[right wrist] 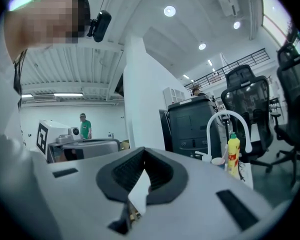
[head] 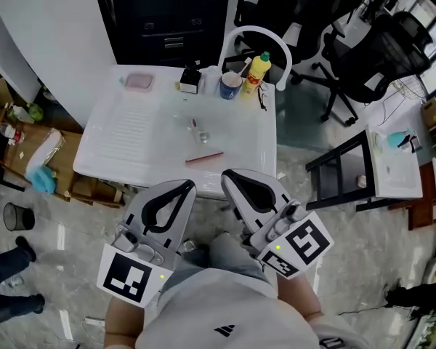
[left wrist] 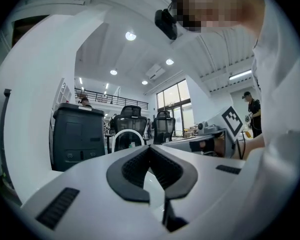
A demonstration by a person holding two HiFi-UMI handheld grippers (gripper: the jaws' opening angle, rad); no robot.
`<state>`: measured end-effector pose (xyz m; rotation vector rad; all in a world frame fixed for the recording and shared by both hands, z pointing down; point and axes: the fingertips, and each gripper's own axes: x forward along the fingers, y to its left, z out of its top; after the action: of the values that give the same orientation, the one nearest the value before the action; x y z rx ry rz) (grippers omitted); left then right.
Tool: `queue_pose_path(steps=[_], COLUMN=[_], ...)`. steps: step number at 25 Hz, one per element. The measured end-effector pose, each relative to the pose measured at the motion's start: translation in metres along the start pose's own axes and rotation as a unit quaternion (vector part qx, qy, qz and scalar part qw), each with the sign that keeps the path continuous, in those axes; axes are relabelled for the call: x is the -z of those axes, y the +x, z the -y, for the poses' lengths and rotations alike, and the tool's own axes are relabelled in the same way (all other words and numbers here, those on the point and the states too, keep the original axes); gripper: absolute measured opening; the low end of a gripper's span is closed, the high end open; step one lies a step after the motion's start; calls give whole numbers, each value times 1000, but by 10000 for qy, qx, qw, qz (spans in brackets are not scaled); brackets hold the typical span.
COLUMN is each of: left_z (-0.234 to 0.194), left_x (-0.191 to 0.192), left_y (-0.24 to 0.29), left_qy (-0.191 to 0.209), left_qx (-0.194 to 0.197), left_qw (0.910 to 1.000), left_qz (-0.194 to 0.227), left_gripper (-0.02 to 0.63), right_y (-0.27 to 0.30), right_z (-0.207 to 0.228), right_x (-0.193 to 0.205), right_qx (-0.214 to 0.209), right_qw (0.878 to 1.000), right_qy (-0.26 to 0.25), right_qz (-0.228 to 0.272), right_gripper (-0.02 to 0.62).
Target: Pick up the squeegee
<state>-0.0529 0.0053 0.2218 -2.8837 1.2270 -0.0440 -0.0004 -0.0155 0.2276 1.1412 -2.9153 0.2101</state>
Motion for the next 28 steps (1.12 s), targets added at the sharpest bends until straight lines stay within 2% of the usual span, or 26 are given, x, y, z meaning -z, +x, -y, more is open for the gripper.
queue_pose_path(steps=[16,28], left_z=[-64,-119], left_x=[22,51], left_y=[34,74], left_qy=[-129,-402], left_qx=[-102,-400], left_qw=[9994,9970], left_qz=[-289,-520], left_gripper=[12,12], right_y=[77,137], right_z=[70,134], right_x=[32,99], right_qx=[231,292], right_qw=[9974,9842], right_qy=[286,593], right_qz=[-623,-1642], right_gripper=[9,11])
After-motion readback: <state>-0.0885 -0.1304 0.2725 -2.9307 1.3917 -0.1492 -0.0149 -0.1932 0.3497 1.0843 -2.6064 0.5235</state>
